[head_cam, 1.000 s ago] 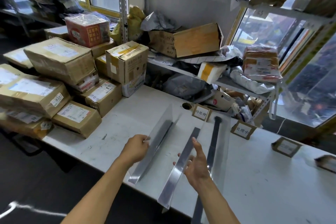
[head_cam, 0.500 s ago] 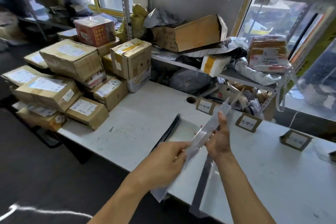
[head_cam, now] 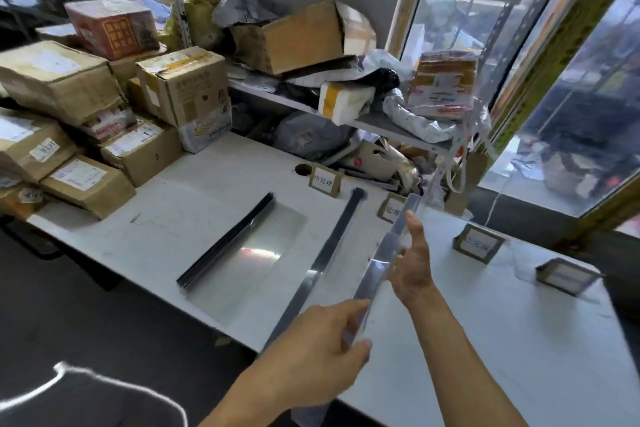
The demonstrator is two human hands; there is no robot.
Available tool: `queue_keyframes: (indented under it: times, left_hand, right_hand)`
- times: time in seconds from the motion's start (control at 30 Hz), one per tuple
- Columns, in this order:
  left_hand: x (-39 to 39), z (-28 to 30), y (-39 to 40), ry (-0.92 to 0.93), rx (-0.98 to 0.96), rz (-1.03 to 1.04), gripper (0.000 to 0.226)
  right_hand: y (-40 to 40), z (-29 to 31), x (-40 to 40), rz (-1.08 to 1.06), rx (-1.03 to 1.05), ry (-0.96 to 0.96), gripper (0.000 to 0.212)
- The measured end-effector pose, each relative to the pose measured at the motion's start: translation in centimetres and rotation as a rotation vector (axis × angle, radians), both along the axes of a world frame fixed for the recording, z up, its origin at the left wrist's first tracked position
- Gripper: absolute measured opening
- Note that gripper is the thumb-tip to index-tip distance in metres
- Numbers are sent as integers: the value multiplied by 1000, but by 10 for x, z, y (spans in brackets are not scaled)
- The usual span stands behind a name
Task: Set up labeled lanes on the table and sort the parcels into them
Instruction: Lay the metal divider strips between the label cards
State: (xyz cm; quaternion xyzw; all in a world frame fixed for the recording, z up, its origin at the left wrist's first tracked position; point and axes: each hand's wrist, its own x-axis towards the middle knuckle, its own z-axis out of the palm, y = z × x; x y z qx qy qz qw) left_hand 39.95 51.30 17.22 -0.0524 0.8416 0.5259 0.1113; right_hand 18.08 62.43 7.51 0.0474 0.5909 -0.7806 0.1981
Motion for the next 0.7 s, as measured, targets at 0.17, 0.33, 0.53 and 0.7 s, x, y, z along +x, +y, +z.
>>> queue_keyframes:
  times: [0.17,0.33,0.53,0.7]
  left_hand:
    - [-48,-25,49,-28,-58,-5,65]
    - [-82,-60,80,-31,-69,-6,61]
    - [-90,-78,102,-43,-89,29,64]
    - [-95,-103,111,-11,-185,101,42]
  right_hand:
    - [45,-19,-3,3,89,-20,111]
    - [62,-31,-9,-12,18,-67,91]
    - [73,-44,-30,-31,-11,-67,71]
    - [79,-54,-45,-67,43,-128,56]
